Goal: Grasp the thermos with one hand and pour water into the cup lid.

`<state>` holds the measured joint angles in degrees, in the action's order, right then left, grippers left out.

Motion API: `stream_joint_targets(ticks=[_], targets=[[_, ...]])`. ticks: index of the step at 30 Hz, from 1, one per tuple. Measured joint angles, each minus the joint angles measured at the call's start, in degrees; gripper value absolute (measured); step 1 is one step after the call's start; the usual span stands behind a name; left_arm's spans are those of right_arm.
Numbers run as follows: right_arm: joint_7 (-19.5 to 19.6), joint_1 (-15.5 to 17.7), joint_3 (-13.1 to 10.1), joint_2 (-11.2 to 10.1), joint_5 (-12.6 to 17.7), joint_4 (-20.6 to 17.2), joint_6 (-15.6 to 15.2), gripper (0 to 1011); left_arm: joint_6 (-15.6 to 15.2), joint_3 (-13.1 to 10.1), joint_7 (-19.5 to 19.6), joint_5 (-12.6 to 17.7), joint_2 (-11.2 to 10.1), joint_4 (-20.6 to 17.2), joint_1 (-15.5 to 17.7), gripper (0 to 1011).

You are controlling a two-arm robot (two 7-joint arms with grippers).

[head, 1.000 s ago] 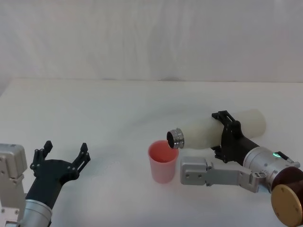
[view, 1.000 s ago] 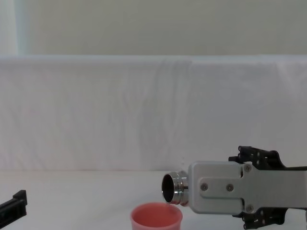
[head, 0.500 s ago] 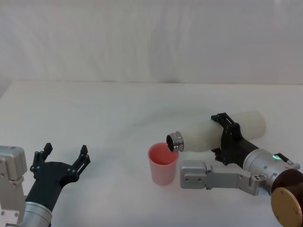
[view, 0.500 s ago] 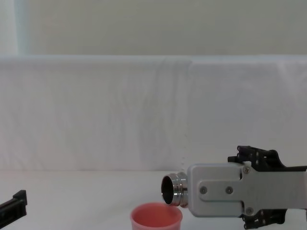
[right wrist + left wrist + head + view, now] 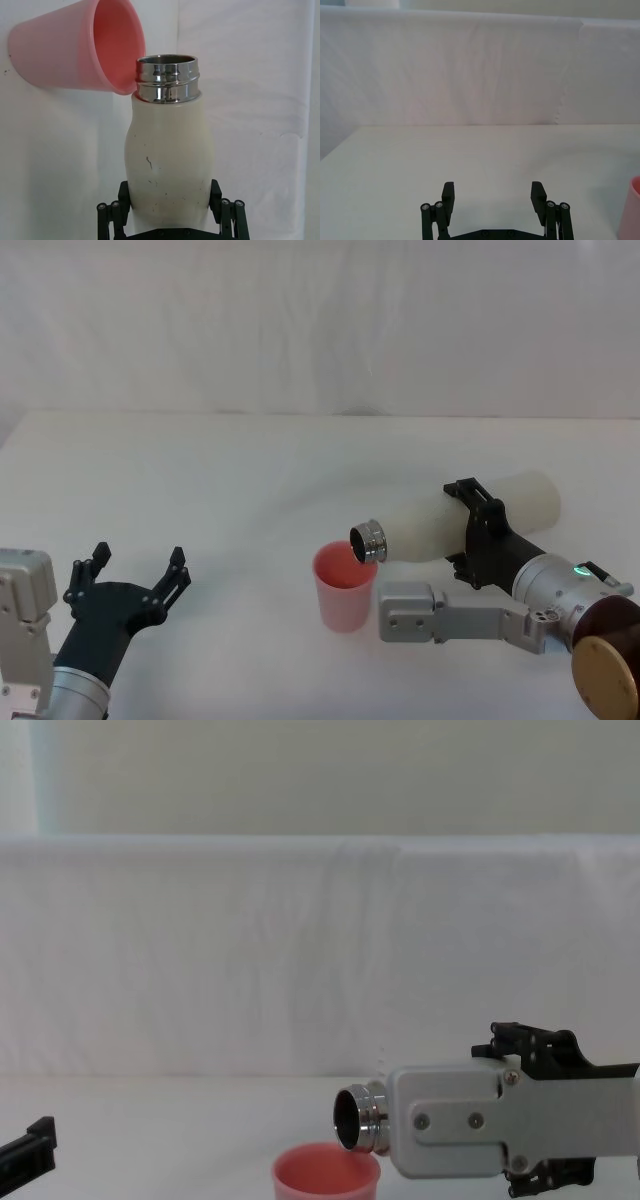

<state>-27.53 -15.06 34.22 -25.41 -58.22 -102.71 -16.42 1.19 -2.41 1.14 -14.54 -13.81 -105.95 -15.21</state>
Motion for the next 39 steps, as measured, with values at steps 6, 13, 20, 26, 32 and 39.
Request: stream_joint_targets(ticks=[6, 13, 20, 26, 32, 39], targets=[[-0.3, -0.2, 0.3, -0.1, -0.6, -0.1, -0.1, 952, 0.0, 0.0, 0.0, 0.0, 0.0, 0.0, 0.0, 1001], [-0.5, -0.3, 0.4, -0.2, -1.0, -0.2, -0.1, 952, 0.0, 0.0, 0.0, 0.0, 0.0, 0.0, 0.0, 1001], [-0.6, -0.4, 0.6, -0.4, -1.5, -0.3, -0.2, 952, 0.0, 0.0, 0.0, 0.0, 0.0, 0.0, 0.0, 1001], [-0.7, -0.5, 0.6, -0.4, -1.7, -0.5, -0.3, 952, 0.0, 0.0, 0.0, 0.0, 0.0, 0.0, 0.0, 1001], [-0.7, -0.5, 0.6, -0.4, -1.8, -0.5, -0.4, 952, 0.0, 0.0, 0.0, 0.0, 0.0, 0.0, 0.0, 1001], [-0.7, -0.4, 0.5, -0.4, -1.8, -0.5, -0.4, 952, 0.0, 0.0, 0.0, 0.0, 0.0, 0.0, 0.0, 1001]])
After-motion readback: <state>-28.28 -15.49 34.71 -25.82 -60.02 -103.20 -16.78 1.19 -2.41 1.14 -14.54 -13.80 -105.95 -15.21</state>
